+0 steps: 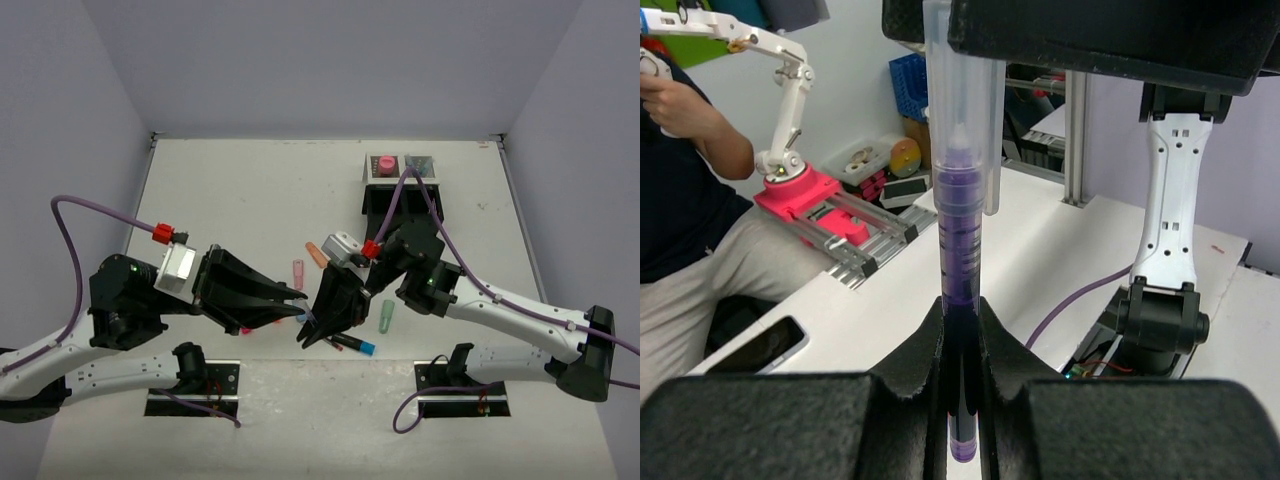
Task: Sort the stationery into containers
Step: Close the pen cap on the pen.
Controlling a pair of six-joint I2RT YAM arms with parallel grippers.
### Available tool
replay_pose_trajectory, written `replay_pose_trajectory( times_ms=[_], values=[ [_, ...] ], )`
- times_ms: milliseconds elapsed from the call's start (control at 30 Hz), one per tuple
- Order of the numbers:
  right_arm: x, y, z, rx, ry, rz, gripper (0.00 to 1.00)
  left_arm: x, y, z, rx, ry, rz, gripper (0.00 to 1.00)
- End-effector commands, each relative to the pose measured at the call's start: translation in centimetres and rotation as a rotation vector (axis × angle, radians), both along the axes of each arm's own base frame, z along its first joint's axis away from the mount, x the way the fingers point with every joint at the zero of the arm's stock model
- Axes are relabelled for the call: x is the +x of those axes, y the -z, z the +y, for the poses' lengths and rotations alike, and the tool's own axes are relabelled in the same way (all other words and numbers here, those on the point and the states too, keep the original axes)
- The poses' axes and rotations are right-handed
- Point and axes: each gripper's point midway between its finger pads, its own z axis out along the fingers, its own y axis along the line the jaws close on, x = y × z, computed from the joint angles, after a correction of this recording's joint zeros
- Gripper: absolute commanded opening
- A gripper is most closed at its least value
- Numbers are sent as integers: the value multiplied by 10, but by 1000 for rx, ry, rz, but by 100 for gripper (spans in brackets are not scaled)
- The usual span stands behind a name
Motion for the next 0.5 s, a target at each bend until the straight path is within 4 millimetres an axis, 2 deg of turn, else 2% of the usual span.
replay_pose_trajectory(
  times_ms=[0, 167, 267, 467],
  values=[
    [-4, -20, -4, 73, -18, -46, 0, -2, -10, 1, -35, 5, -20, 22],
    [-1, -23, -2, 79, 4, -46, 0, 1, -5, -2, -25, -7, -11, 0],
    [6, -30, 2, 94, 75, -40, 0, 10, 3, -1, -28, -53, 28, 0],
    [42, -40, 12, 95, 345, -14, 0, 42, 27, 0, 12, -212, 189, 0]
  ],
)
